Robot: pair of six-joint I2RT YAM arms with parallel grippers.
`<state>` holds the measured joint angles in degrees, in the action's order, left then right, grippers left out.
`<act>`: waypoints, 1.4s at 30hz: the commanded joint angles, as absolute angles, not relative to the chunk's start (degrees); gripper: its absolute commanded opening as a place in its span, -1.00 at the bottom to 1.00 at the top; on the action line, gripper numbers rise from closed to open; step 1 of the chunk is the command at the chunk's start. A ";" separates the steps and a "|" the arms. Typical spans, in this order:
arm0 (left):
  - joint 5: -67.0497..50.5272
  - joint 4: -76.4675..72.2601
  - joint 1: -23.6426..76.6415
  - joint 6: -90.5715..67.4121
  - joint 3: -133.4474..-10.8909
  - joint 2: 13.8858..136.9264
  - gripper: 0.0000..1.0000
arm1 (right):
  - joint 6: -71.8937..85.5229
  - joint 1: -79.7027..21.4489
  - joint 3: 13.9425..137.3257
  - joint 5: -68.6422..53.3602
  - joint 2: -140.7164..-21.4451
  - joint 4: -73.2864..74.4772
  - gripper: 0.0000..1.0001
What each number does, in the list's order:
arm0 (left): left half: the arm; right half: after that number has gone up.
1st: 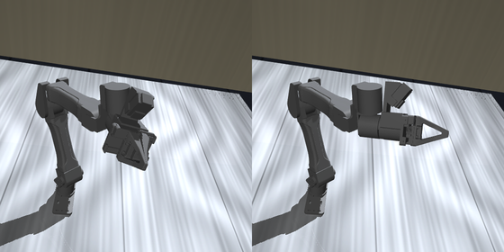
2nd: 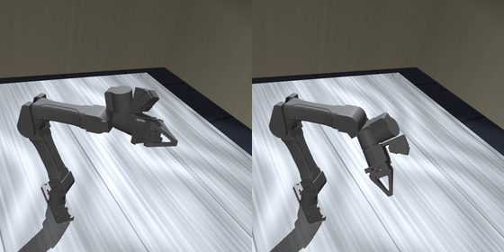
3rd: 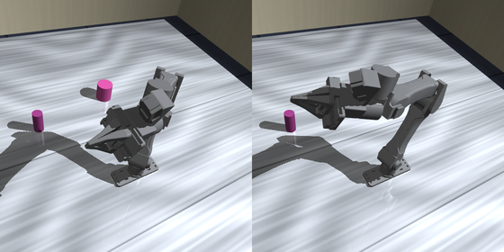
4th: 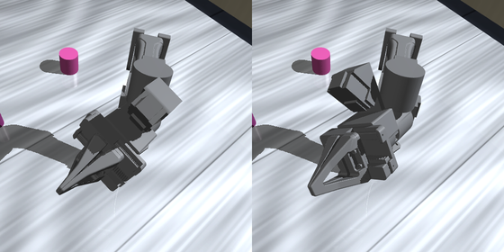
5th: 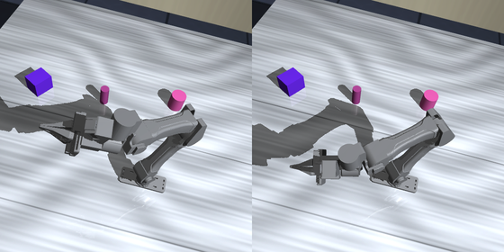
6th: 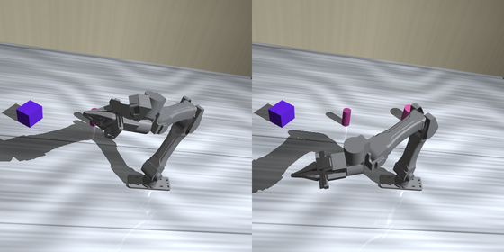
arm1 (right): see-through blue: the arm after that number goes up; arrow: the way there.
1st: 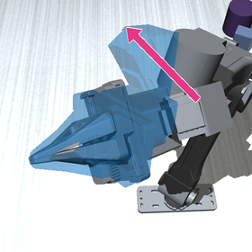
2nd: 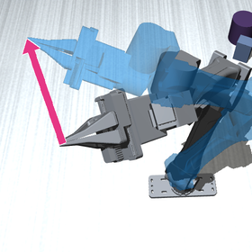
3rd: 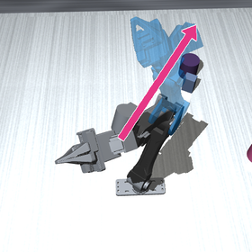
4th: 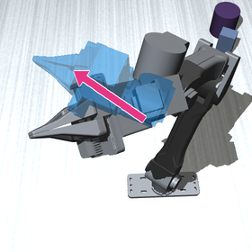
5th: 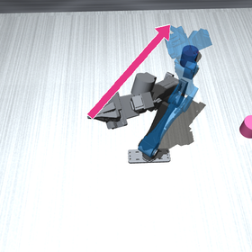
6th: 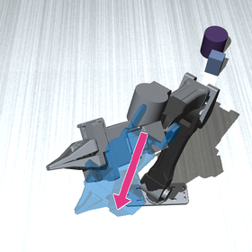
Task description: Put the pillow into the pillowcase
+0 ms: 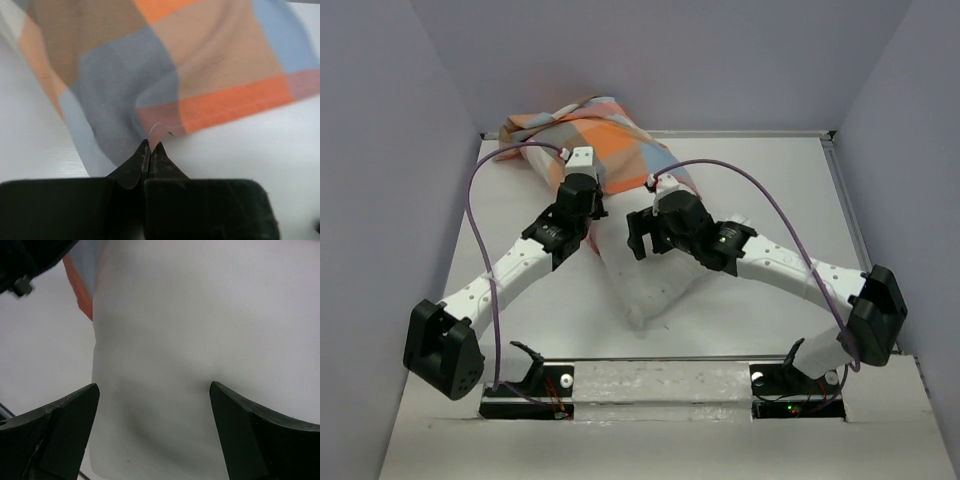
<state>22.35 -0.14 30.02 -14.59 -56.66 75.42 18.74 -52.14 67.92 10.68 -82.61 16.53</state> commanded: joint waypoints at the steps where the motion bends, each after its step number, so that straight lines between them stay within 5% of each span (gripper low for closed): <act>1: 12.74 -4.83 34.80 -18.36 -55.28 66.36 -1.00 | 14.15 -54.67 76.38 18.90 -90.07 17.40 0.97; 8: 3.18 -5.80 37.18 -21.79 -54.58 61.79 -1.00 | 15.82 -55.28 85.51 29.35 -104.40 18.02 0.99; 11: 0.27 -6.67 37.44 -23.28 -54.58 60.39 -1.00 | 18.01 -54.06 87.10 27.78 -108.53 16.97 0.14; 12: -2.52 -6.94 37.53 -23.81 -54.75 60.03 -1.00 | 18.71 -53.53 86.93 27.95 -108.72 16.27 -0.68; 13: -3.94 -7.47 37.70 -24.34 -54.93 59.77 -1.00 | 19.50 -53.53 86.14 27.60 -108.11 12.87 -1.00; 24: -8.35 -7.12 41.74 -25.75 -61.34 60.03 -1.00 | 21.35 -53.53 50.72 23.82 -60.58 -23.28 -1.00; 34: -11.16 -13.08 59.31 -29.96 -71.28 62.75 -1.00 | 28.55 -53.53 50.54 13.63 -68.63 -36.29 -1.00; 42: -14.50 -22.94 65.57 -36.82 -68.48 59.42 -1.00 | 37.60 -49.23 44.66 18.99 -78.92 -50.26 -1.00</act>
<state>1.23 -3.38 57.78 -29.06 -67.09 63.44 31.29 -52.40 46.94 18.65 -73.06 -35.86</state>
